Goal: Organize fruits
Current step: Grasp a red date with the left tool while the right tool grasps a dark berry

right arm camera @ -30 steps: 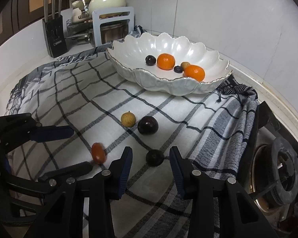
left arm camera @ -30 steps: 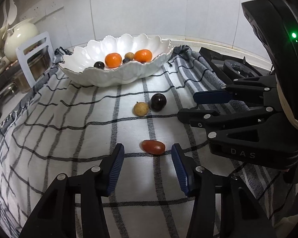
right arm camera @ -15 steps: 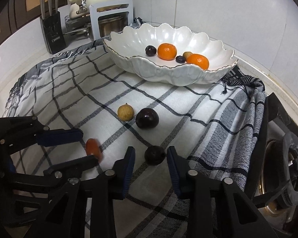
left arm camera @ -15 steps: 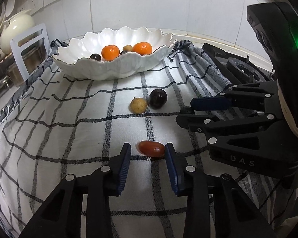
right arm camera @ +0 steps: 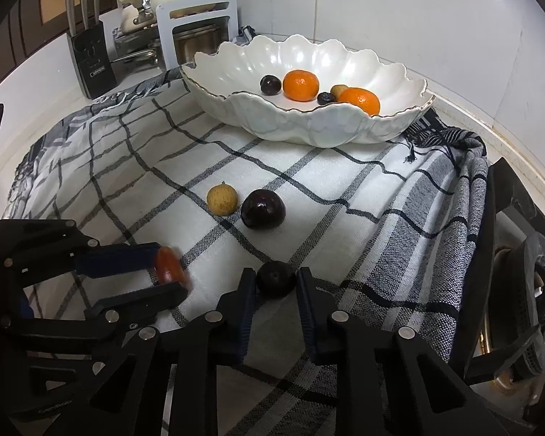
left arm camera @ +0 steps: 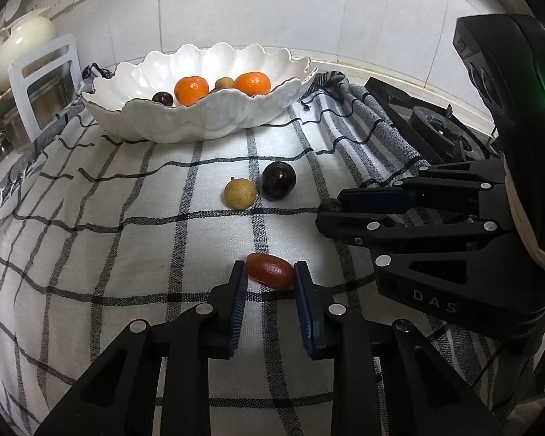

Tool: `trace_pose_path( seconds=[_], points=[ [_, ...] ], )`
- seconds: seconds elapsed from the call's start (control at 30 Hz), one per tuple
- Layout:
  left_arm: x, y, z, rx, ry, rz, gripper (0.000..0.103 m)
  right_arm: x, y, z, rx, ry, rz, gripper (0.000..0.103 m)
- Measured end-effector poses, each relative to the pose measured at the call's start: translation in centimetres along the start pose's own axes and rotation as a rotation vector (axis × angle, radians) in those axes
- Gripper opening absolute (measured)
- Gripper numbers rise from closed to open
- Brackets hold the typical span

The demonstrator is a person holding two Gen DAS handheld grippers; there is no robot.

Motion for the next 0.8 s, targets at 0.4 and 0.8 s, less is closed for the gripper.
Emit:
trace_pose_path(
  seconds=[0.4, 0.8],
  points=[
    [-0.1, -1.7, 0.1, -0.01, -0.01, 0.031, 0.025, 0.2, -1.8, -0.3, 0.005, 0.025, 0.029, 0.024],
    [-0.5, -4.7, -0.6, -0.019, -0.016, 0.089, 0.025, -0.1, -4.5, -1.4, 0.026, 0.056, 0.086, 0.024]
  ],
)
Point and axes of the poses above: each gripper's, at about its wrist camera, not at the fingertips, and y roughly the way its jaws point, z to its right, x to its underside, the point moved 3 cm from there along y, roughly the way its jaws point, and after that the axes turned 4 degrees about -z, right-handed, at the moved point
